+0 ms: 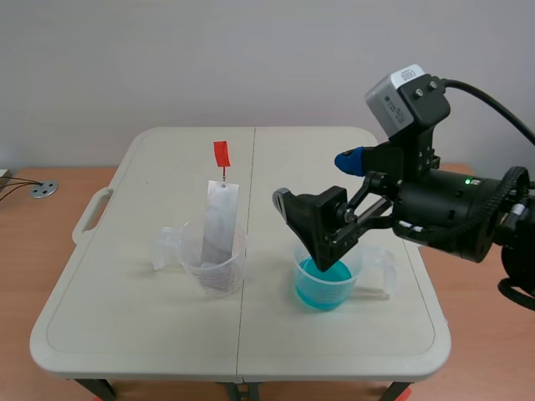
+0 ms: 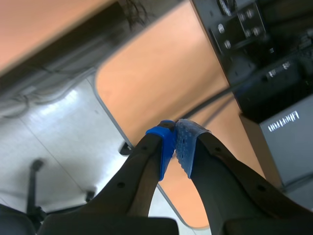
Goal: Hold the metal plate by the orange handle, dip it into the blue solution, take it out and point at it, then put the plate back in the beaker on the left.
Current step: 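Lift the metal plate out of the left beaker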
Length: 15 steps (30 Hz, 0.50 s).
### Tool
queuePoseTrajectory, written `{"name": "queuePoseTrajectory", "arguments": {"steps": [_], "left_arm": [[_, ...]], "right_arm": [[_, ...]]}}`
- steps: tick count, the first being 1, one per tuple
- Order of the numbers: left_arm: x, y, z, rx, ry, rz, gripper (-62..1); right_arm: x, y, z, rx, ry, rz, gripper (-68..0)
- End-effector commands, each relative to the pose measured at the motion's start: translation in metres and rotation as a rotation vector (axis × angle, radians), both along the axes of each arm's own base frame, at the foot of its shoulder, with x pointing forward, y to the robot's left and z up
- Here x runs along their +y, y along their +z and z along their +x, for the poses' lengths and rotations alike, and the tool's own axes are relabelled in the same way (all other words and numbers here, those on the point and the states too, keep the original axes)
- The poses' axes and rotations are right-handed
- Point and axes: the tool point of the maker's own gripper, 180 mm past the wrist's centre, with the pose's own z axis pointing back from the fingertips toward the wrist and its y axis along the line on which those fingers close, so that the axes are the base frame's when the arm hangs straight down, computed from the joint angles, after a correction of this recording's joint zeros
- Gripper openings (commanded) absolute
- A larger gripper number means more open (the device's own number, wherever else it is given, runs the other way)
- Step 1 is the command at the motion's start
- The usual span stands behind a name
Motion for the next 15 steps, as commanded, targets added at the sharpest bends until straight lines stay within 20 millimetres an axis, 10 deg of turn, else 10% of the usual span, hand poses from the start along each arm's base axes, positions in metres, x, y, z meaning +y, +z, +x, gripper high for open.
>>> {"name": "queuePoseTrajectory", "arguments": {"steps": [1,15], "left_arm": [[-0.008,-0.001,-0.005,0.01,0.009,-0.027,-56.2],[-0.01,-0.014,-0.031,0.087,0.022,-0.039,-56.2]], "right_arm": [[0.001,0.009,0.01,-0.026,-0.013,0.03,-8.0],[0.035,0.003,0.048,0.013,0.029,0.091,-8.5]]}}
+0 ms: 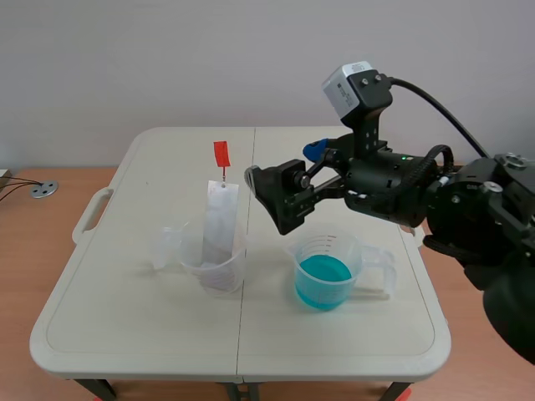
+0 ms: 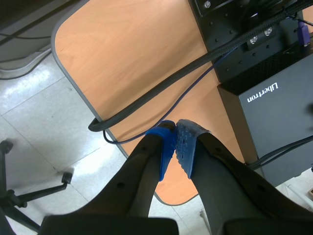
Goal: Hold the metal plate by the orange handle, dip it into the blue solution, take it out and point at it, then put the plate back in the beaker on the left.
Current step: 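Lift the metal plate out of the left beaker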
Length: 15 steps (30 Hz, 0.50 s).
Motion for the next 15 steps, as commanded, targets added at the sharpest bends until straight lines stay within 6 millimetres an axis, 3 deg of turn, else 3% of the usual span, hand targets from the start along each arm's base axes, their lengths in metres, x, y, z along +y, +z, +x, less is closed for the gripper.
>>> {"name": "queuePoseTrajectory", "arguments": {"steps": [1,15], "left_arm": [[-0.004,0.002,0.006,-0.021,0.009,-0.015,-56.2],[-0.004,0.002,0.005,-0.018,0.008,-0.013,-56.2]], "right_arm": [[0.008,0.014,0.008,-0.035,0.021,0.022,-8.5],[0.039,0.012,0.042,0.016,0.053,0.036,-8.5]]}}
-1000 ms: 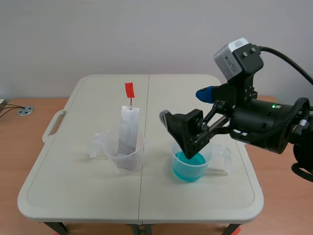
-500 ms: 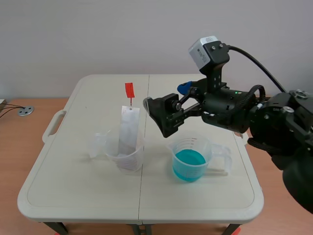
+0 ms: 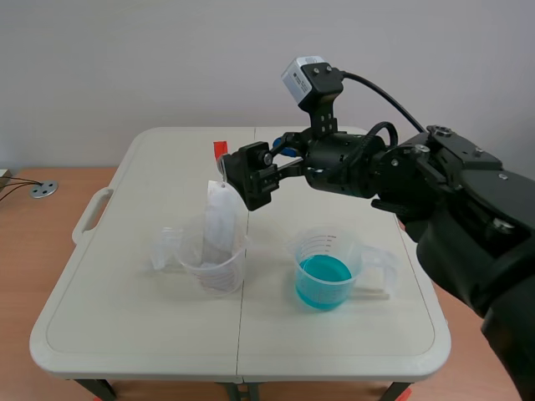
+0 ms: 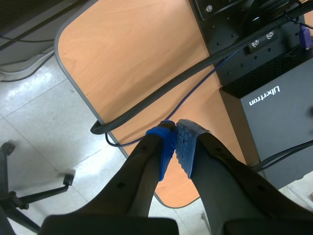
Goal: Hold the metal plate by the orange handle, dip it into the blue solution, take it out and point at it, then put the plate back in the beaker on the left.
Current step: 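Lift the metal plate out of the left beaker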
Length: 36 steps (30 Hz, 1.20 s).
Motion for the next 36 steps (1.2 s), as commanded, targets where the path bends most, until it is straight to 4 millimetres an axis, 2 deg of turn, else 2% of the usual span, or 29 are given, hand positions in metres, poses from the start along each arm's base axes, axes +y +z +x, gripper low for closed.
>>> {"name": "queuePoseTrajectory", "arguments": {"steps": [1,12,28,36], "left_arm": [[-0.004,0.002,0.001,-0.008,0.009,-0.014,-56.2],[-0.004,0.002,0.001,-0.008,0.009,-0.014,-56.2],[-0.004,0.003,0.001,-0.009,0.009,-0.014,-56.2],[-0.004,0.002,0.001,-0.008,0.009,-0.014,-56.2]], "right_arm": [[0.007,0.018,0.008,-0.039,0.01,0.025,-8.5],[0.044,0.017,0.016,0.006,0.079,0.013,-8.5],[0.057,0.006,0.03,0.073,0.087,0.009,-8.5],[0.068,0.003,0.018,0.085,0.165,0.006,-8.7]]}}
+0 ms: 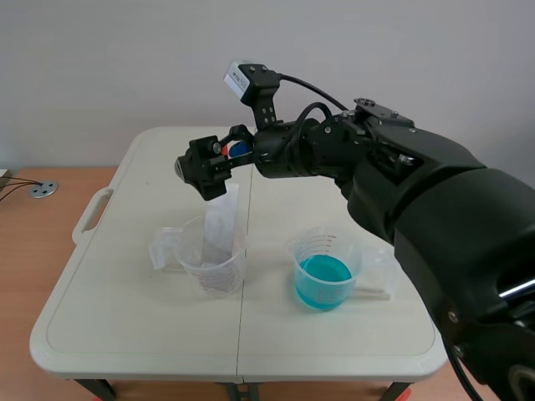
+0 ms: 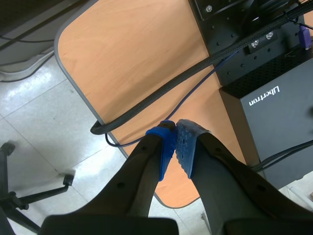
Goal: Hold the metal plate by the orange handle, dip it into the blue solution, take it out and point at it, then put the plate back in the beaker on the left.
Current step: 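Lift the metal plate out of the left beaker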
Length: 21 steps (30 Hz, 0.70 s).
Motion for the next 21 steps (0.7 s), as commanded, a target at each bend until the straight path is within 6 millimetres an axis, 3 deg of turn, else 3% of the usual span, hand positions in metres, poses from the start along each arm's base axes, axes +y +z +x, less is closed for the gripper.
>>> {"name": "queuePoseTrajectory", "arguments": {"steps": [1,5,9,15,21], "left_arm": [[-0.0041,0.0025,0.0013,-0.009,0.009,-0.014,-56.2],[-0.0041,0.0025,0.0013,-0.009,0.009,-0.014,-56.2],[-0.0041,0.0025,0.0012,-0.008,0.009,-0.014,-56.2],[-0.0041,0.0025,0.0012,-0.008,0.009,-0.014,-56.2],[-0.0041,0.0025,0.0013,-0.009,0.009,-0.015,-56.2]], "right_arm": [[0.0097,0.0189,0.0021,-0.042,0.027,0.033,-8.7],[0.0106,0.0182,0.0009,-0.041,0.033,0.03,-10.3],[0.0106,0.0187,0.0011,-0.043,0.032,0.032,-21.3],[0.0108,0.0205,0.0019,-0.048,0.029,0.041,-28.9],[0.0113,0.0244,0.003,-0.059,0.021,0.066,-41.3]]}}
